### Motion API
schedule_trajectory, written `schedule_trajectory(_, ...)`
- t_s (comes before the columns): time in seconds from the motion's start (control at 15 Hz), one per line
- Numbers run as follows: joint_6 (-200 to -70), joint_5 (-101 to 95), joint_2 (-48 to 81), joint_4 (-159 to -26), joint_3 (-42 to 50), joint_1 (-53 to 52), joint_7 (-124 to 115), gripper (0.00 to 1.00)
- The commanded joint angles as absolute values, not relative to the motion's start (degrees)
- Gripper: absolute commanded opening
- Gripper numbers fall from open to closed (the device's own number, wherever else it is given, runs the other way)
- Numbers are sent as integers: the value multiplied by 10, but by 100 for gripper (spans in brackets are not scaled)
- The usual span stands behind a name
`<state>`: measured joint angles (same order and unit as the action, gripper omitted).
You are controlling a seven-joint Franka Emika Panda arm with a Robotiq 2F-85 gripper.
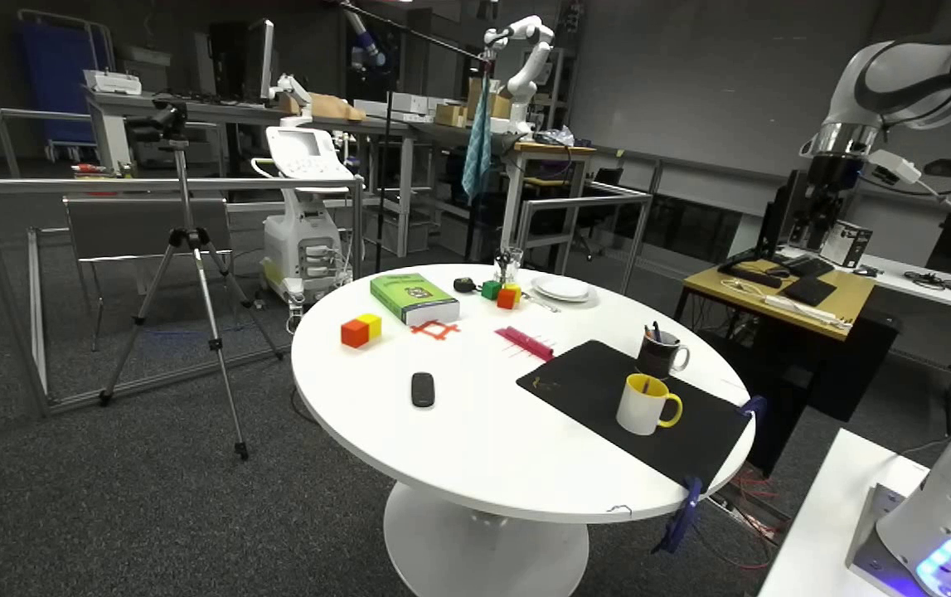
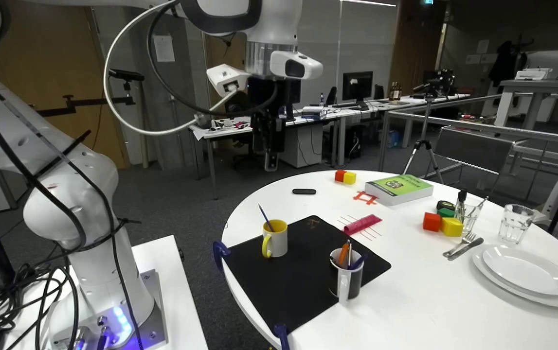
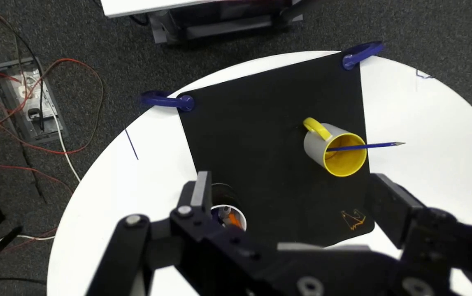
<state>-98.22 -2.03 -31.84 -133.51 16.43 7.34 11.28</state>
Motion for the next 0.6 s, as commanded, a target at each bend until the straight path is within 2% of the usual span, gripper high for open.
schedule_trajectory(0.0,-1036,-34,-294,-1354,177,90,162,100)
schedule_trajectory(0.4,-1221,-88,-258,-1418,182,109,180,100)
schedule_trajectory(0.53,-1196,-73,-253,-1407,175,109,163,100)
